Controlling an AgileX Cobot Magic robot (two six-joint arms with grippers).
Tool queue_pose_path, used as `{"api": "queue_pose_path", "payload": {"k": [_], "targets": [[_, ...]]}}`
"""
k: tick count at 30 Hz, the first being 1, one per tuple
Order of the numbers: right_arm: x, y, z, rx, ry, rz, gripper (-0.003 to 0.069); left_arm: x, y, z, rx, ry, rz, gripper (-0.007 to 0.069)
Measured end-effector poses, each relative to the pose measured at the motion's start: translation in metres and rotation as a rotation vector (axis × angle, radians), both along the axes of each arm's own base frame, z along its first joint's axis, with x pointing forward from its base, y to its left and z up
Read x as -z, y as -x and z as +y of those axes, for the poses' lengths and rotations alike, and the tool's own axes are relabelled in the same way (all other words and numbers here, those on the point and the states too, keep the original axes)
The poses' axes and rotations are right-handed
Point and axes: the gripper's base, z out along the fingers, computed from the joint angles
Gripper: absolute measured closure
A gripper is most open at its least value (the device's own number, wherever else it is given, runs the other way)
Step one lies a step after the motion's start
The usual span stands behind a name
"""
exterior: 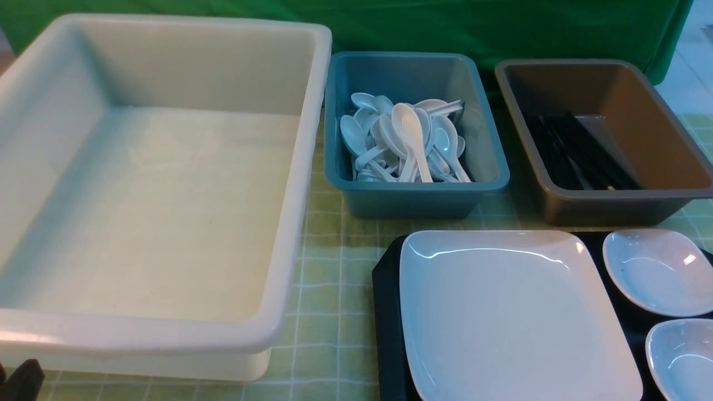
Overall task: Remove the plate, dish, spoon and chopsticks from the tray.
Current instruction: Use the right arm to grab a small plate from the dinner plate
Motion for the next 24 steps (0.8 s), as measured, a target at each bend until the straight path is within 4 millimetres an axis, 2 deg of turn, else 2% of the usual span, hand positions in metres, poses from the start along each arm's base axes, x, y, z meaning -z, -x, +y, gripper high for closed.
{"api": "queue_pose_path", "payload": {"k": [2,11,13,20,24], "targets": [[0.008,0.004,0.0,0.0,0.001,0.024,0.0584,0.0,0.0,0.0,0.0,0.0,0.0,0.0401],[0.007,0.001,0.004,-0.008,-0.038,-0.012,0.0392,0.0,0.0,0.0,0.0,0.0,0.0,0.0401],[0.007,0.0,0.01,-0.052,-0.059,-0.024,0.0361,0.0,0.0,0.0,0.0,0.0,0.0,0.0401],[0.007,0.002,0.039,-0.275,-0.039,-0.052,0.0335,0.0,0.0,0.0,0.0,0.0,0.0,0.0401],[0.009,0.005,0.053,-0.411,0.015,-0.046,0.026,0.0,0.0,0.0,0.0,0.0,0.0,0.0401]]}}
